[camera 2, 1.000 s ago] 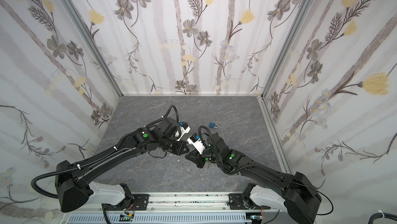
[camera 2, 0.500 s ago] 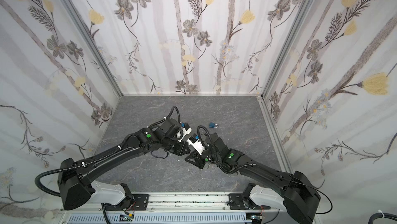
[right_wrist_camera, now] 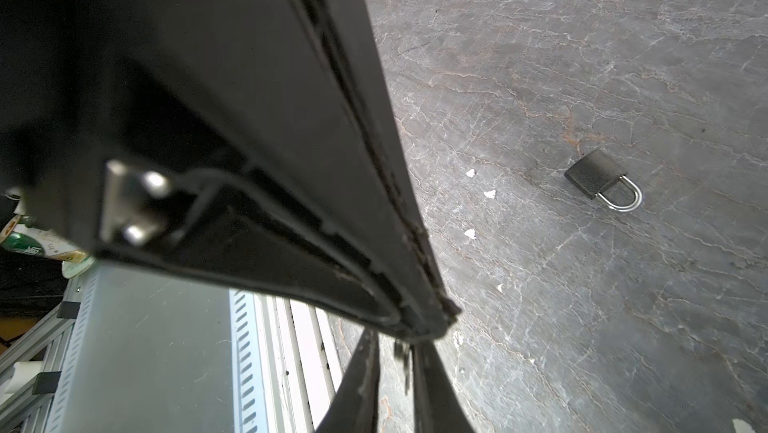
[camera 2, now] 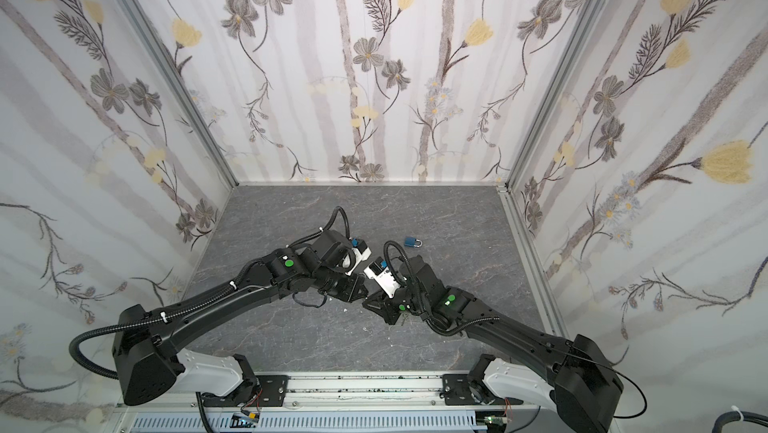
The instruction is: Unlock with the key
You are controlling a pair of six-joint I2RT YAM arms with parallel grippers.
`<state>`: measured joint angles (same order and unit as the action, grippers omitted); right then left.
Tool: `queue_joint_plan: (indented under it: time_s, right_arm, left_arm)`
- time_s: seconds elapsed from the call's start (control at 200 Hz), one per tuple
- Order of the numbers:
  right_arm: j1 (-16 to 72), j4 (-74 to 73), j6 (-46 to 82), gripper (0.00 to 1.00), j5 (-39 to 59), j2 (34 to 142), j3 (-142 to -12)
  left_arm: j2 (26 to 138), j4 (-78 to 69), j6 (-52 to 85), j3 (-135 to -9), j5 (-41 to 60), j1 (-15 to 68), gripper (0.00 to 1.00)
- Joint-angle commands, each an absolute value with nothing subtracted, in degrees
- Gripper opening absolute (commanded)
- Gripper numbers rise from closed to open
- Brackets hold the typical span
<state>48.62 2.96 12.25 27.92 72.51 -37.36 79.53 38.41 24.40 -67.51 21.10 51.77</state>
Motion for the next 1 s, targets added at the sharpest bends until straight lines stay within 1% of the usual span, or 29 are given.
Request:
queue_joint_plan:
  time_s: [0.0, 0.21, 0.26, 0.3, 0.35, 0.375, 0.425, 0.44, 0.515, 0.53, 0.58, 0.644, 0.724, 0.884, 0.999]
  right_arm:
    - [48.47, -0.03, 10.89, 0.13, 28.3, 73.01, -38.41]
    - [48.5, 0.0, 10.73, 0.01, 28.59, 74.39, -39.33]
    - [48.52, 0.17, 10.73, 0.0, 28.43, 74.78, -39.55]
    - [48.46, 0.17, 10.64, 0.0, 28.6, 75.12, -39.75]
    - [48.38, 0.18, 10.59, 0.0, 28.67, 75.51, -39.84]
    - [48.4, 0.18, 10.55, 0.0, 28.61, 75.7, -39.89]
    - [48.1, 0.09, 10.76, 0.0, 28.82, 76.09, -40.01]
    - [47.95, 0.09, 10.87, 0.0, 28.97, 76.19, -40.0]
    - [47.9, -0.72, 12.05, 0.0, 29.6, 76.46, -39.52]
    - [46.32, -1.14, 12.43, 0.0, 29.74, 76.46, -39.34]
    - [44.98, -2.62, 14.09, 0.0, 30.34, 76.25, -38.71]
    - [43.2, -5.75, 16.99, 0.0, 31.3, 75.36, -37.42]
    - [40.84, -11.1, 21.66, 0.0, 32.17, 73.37, -35.37]
    - [38.11, -19.71, 30.34, 0.0, 31.33, 70.48, -34.21]
    - [37.69, -27.12, 37.15, 0.0, 29.08, 68.62, -33.53]
  left_arm:
    - [79.67, 39.76, 24.34, -67.5, 22.23, 51.95, 0.02]
    - [79.8, 39.73, 24.17, -67.68, 22.33, 51.95, 0.02]
    - [79.85, 39.72, 24.17, -67.76, 22.24, 51.99, 0.03]
    - [79.83, 39.64, 24.24, -67.85, 22.06, 52.03, 0.08]
    - [79.51, 39.41, 24.45, -67.85, 21.58, 51.99, 0.18]
    - [79.26, 39.17, 24.55, -67.85, 21.33, 51.94, 0.25]
    - [78.59, 38.7, 25.13, -67.76, 20.1, 51.84, 0.42]
    - [78.26, 38.61, 25.28, -67.72, 19.59, 51.78, 0.45]
    - [76.38, 37.18, 26.36, -67.09, 18.32, 50.98, 0.47]
    - [75.81, 36.72, 26.7, -66.9, 17.95, 50.79, 0.48]
    - [73.61, 35.54, 28.08, -65.83, 16.29, 49.6, 0.51]
    - [69.76, 33.1, 30.18, -63.81, 15.21, 47.59, 0.53]
    - [64.76, 28.89, 33.38, -59.54, 15.12, 44.87, 0.52]
    - [57.05, 19.61, 39.72, -51.49, 15.5, 42.81, 0.43]
    - [53.27, 8.86, 44.77, -45.21, 17.18, 42.78, 0.43]
